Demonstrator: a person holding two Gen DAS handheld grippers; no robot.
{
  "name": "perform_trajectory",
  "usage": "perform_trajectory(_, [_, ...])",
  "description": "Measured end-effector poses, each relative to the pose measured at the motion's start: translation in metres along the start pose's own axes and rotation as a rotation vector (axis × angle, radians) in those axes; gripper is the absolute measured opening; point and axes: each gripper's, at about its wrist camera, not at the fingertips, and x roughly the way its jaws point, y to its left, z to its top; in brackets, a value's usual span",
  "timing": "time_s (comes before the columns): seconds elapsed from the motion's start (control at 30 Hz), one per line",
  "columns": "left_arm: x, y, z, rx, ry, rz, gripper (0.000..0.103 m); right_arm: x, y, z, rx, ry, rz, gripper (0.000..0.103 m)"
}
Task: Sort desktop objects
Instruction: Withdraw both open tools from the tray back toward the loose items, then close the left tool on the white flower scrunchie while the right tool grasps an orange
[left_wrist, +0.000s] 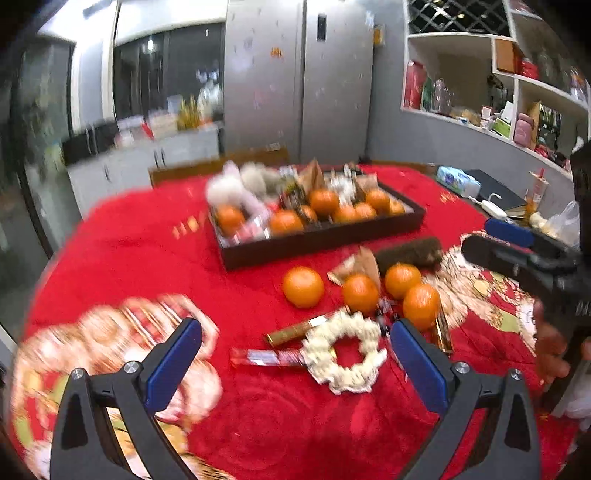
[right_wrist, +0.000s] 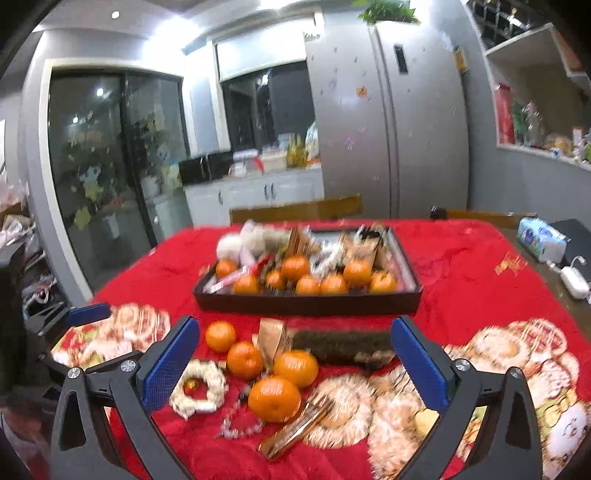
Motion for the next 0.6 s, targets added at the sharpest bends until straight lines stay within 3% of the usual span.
perform_trajectory(0.17, [0.022, 0.002, -0.009, -0.026, 0.073, -0.053, 0.102, 0.015, 0.003, -0.015, -0.037, 0.081, 0.011, 0.103])
perform_trajectory(0.6, [0.029, -0.012, -0.020, 0.014, 0.127, -0.179, 0.101, 0.038, -0.004, -0.036, -0.002, 0.207, 0.076, 0.103])
